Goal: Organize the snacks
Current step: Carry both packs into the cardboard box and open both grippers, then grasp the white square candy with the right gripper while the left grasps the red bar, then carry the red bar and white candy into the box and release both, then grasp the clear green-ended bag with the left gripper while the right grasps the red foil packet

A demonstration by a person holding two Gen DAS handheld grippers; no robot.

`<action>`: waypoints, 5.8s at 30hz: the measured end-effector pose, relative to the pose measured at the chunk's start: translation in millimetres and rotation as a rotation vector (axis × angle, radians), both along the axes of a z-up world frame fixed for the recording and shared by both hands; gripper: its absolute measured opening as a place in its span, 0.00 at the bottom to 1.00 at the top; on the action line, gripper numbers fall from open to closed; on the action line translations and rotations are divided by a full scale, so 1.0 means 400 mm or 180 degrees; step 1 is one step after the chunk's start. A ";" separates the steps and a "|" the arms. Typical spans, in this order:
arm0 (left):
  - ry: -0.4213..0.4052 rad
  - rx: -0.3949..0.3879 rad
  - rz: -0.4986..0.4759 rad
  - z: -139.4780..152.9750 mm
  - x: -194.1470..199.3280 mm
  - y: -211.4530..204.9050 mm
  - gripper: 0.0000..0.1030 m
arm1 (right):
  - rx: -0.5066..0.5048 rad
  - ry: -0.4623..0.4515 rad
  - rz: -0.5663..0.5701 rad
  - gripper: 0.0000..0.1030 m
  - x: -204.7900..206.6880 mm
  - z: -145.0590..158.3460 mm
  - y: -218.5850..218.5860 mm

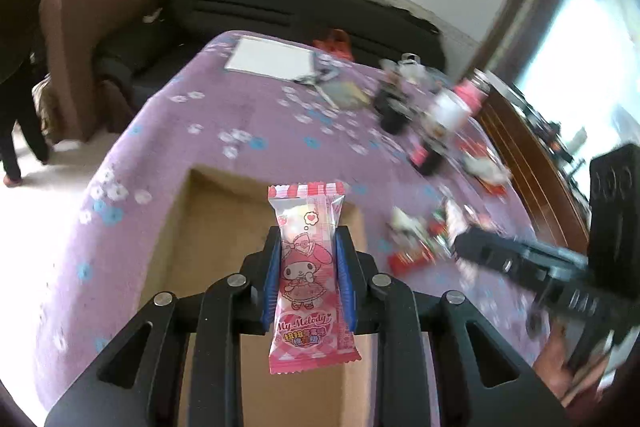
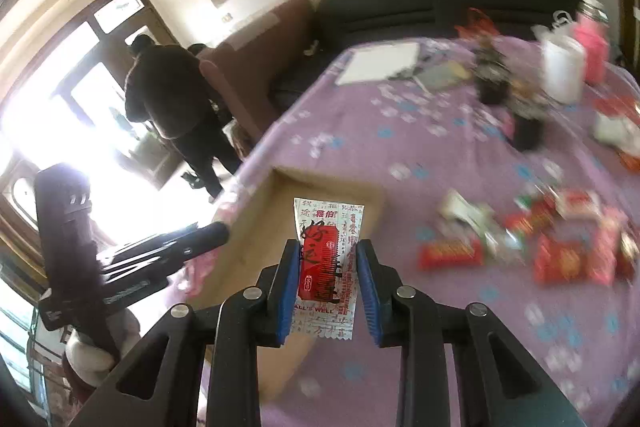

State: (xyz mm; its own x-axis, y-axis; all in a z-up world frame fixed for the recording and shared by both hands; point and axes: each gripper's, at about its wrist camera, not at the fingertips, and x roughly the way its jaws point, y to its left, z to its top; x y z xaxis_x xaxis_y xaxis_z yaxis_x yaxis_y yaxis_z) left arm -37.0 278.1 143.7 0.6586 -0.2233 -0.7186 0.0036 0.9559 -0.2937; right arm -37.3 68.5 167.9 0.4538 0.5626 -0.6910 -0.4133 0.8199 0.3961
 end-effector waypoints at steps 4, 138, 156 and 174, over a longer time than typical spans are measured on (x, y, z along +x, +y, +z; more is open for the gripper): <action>0.0214 -0.0142 0.0111 -0.103 0.091 0.031 0.22 | -0.0352 0.0076 -0.0049 0.28 0.105 -0.086 0.133; 0.0134 -0.0291 0.0516 -0.121 -0.020 0.101 0.59 | -0.0167 0.0146 -0.0085 0.38 0.042 -0.203 0.020; 0.0171 -0.0146 -0.0387 -0.115 -0.076 -0.258 0.64 | -0.0494 0.0039 -0.1649 0.41 0.122 -0.303 -0.460; 0.0383 0.0300 -0.0825 -0.217 0.080 -0.527 0.64 | -0.0621 0.0218 -0.0880 0.31 0.021 -0.340 -0.460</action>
